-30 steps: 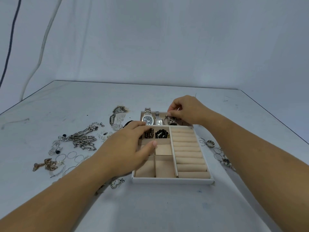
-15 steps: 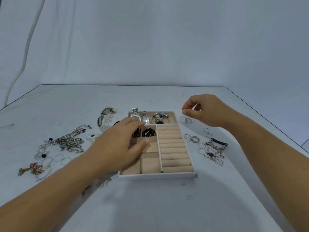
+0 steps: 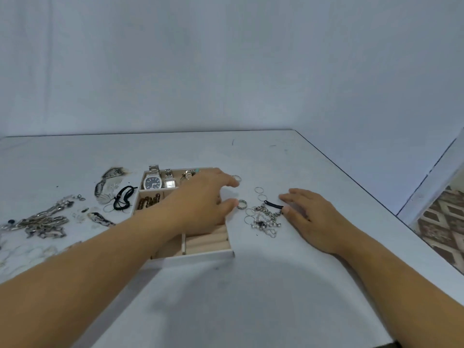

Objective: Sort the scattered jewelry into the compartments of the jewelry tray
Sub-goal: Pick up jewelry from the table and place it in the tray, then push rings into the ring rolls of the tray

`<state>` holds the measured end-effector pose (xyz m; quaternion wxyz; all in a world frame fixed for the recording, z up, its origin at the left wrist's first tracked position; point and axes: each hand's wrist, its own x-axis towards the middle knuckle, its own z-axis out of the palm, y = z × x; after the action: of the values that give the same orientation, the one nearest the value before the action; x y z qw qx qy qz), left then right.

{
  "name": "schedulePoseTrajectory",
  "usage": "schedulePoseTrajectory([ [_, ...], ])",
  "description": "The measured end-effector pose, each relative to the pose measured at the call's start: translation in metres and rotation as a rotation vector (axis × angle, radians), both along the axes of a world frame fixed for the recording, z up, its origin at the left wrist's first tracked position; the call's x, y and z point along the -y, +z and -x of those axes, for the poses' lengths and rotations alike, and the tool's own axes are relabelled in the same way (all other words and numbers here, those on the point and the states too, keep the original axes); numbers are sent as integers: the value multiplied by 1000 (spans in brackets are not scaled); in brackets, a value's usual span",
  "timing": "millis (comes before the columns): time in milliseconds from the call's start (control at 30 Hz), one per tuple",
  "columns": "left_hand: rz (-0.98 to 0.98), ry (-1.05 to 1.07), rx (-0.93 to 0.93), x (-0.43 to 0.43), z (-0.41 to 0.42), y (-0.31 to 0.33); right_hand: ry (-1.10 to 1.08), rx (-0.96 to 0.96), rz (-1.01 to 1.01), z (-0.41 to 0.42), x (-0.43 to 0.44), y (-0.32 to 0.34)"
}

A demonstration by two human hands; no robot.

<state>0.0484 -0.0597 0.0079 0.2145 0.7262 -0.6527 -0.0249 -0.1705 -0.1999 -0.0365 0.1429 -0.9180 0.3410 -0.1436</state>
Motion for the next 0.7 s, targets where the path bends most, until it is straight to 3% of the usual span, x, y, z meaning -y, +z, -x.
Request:
schedulePoseTrajectory([
  [200,-124,71,65,24,10,-2,-9,32,67,0,0,-4],
  [467,-106,65,192,33,16,-3,2,51,86,-1,1,-4],
  [567,-114,27,170,34,16,-3,-1,52,85,-1,0,-5],
  [700,26,-11,87,29,11,-4,-2,45,80,-1,1,-4],
])
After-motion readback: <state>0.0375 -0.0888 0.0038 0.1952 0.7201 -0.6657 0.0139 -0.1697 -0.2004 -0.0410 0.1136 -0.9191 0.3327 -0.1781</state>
